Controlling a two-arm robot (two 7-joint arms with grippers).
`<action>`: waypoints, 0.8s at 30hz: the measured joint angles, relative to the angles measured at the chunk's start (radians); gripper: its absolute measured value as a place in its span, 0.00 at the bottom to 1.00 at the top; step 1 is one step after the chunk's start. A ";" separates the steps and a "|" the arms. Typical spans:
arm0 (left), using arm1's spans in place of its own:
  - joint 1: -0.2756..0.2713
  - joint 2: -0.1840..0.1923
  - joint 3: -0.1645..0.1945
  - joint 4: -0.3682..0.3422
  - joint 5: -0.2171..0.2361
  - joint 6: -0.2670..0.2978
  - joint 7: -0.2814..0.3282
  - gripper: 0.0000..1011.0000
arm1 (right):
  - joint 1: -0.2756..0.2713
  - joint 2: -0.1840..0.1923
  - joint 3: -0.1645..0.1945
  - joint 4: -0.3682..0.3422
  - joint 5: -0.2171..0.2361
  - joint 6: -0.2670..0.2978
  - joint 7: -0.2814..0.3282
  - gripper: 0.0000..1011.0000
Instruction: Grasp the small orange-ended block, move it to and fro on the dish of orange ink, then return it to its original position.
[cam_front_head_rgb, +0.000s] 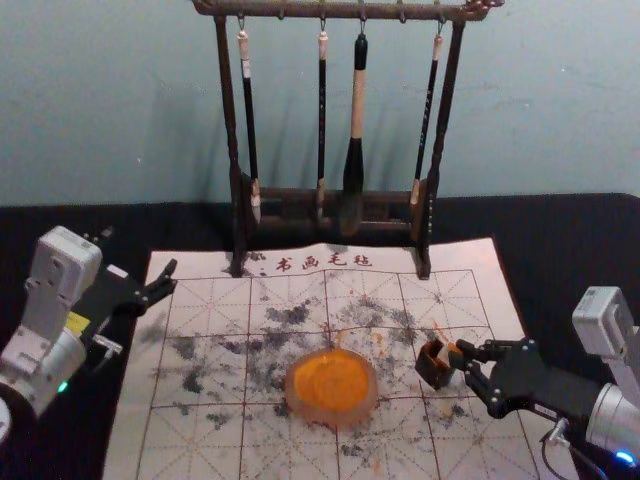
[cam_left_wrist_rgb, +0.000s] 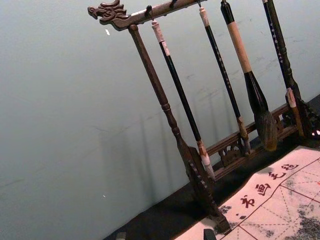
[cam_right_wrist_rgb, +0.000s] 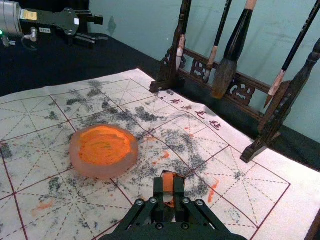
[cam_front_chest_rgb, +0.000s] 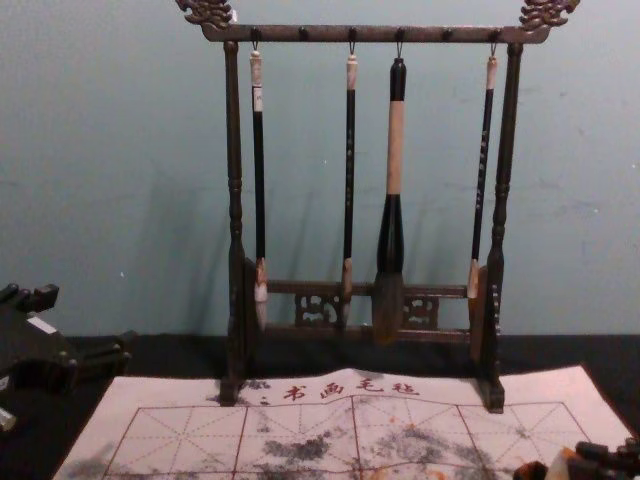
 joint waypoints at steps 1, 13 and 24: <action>0.000 0.000 0.000 0.000 0.000 0.000 0.000 0.99 | 0.000 0.000 0.000 0.000 0.000 0.000 0.000 0.08; 0.000 0.000 0.000 0.000 0.000 0.000 0.000 0.99 | 0.000 0.000 0.000 0.000 0.000 0.000 0.000 0.08; 0.000 0.000 0.000 0.000 0.000 0.000 0.000 0.99 | 0.000 0.000 0.000 0.000 0.000 0.000 0.000 0.08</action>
